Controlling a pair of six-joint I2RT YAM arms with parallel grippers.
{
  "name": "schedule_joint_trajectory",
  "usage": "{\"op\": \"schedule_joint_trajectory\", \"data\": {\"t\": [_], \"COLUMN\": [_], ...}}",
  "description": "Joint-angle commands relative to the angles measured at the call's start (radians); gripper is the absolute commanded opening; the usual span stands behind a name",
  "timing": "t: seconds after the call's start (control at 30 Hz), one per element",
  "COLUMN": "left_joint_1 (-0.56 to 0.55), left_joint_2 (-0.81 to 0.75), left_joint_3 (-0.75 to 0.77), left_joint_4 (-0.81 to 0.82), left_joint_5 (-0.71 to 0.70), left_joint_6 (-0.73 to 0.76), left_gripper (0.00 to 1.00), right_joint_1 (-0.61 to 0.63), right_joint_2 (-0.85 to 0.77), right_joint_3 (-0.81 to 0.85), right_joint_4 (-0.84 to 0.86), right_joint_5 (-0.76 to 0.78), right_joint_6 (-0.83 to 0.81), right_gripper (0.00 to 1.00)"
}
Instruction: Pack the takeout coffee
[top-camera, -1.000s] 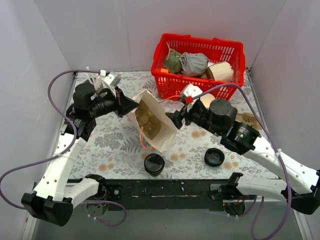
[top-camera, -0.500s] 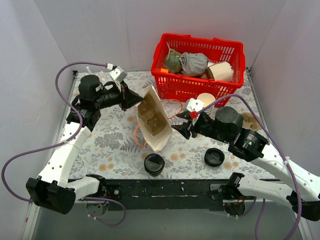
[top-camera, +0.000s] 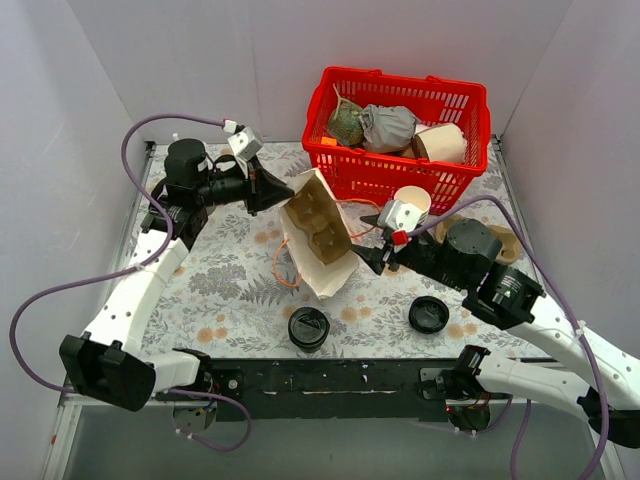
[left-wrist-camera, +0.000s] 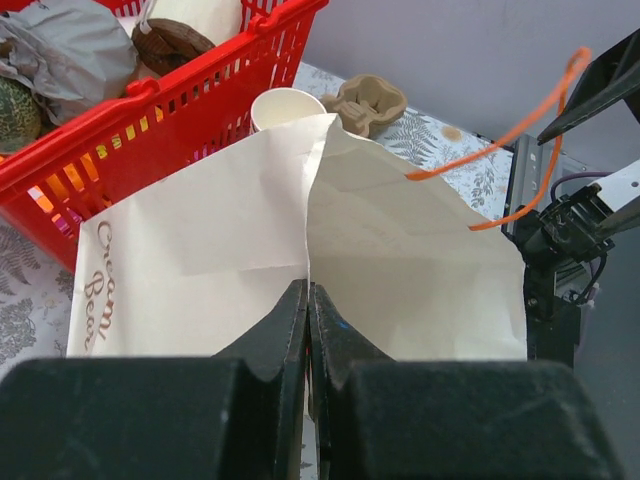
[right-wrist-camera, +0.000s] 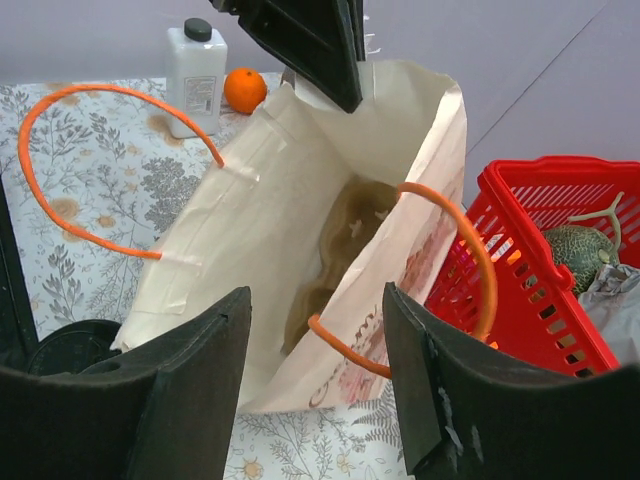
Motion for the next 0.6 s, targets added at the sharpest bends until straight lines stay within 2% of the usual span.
{"op": "schedule_joint_trajectory", "data": {"t": [0.0,0.27,0.4,0.57], "left_joint_1": [-0.01,-0.012,-0.012,-0.012], "left_joint_2": [0.021,-0.005,0.009,0.027], "left_joint_3": [0.03,-0.047,-0.067,-0.102], "left_joint_4": [0.024,0.081,0.109,0.092], "left_joint_5": [0.022,-0.082,-0.263,-0.338], "left_joint_6": [0.003,-0.098,-0.248,-0.331], "left_gripper": [0.0,0.0,0.02,0.0], "right_joint_1": [0.0,0.0,-0.003,-0.018], "right_joint_2": [0.03,0.122,0.2,0.329], "right_joint_3": [0.001,0.074,0.151,0.263], "right_joint_4": [0.075,0.032,-0.032,-0.109], "right_joint_5": [0.022,0.221,0.323,0.455], "right_joint_6": [0.003,0.112,0.153,0.198], "right_gripper": [0.63,0.62,0.63,0.72]}}
